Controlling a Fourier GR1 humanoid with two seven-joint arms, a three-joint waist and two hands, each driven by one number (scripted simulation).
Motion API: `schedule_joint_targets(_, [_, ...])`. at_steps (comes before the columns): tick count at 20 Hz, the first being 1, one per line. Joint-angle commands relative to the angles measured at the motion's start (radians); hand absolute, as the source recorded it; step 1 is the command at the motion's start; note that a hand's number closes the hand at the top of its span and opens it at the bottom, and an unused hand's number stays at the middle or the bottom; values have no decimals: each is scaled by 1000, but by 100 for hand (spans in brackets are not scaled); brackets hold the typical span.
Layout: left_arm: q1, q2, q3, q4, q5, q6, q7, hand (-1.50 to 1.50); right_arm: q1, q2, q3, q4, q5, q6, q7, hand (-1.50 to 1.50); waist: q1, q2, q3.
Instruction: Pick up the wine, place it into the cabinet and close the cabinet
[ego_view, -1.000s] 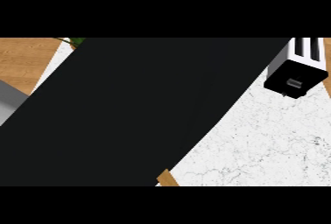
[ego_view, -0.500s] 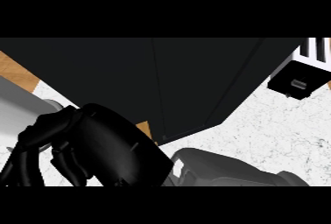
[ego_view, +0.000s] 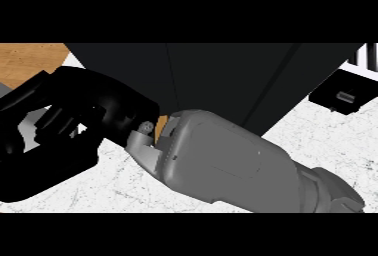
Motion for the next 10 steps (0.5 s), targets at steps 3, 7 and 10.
schedule_joint_targets(3, [35,-13,34,1,11,-40,4,-150,-47,0,-81,281,-180,158,-81,150,-19,-6,1])
schedule_joint_targets(7, [19,4,102,40,39,-54,20,-150,-91,0,-117,421,-32,154,-257,150,-45,-7,2])
schedule_joint_targets(10, [20,-14,109,69,28,-77,3,-150,-122,-42,-177,554,-8,205,-316,150,-44,-2,1])
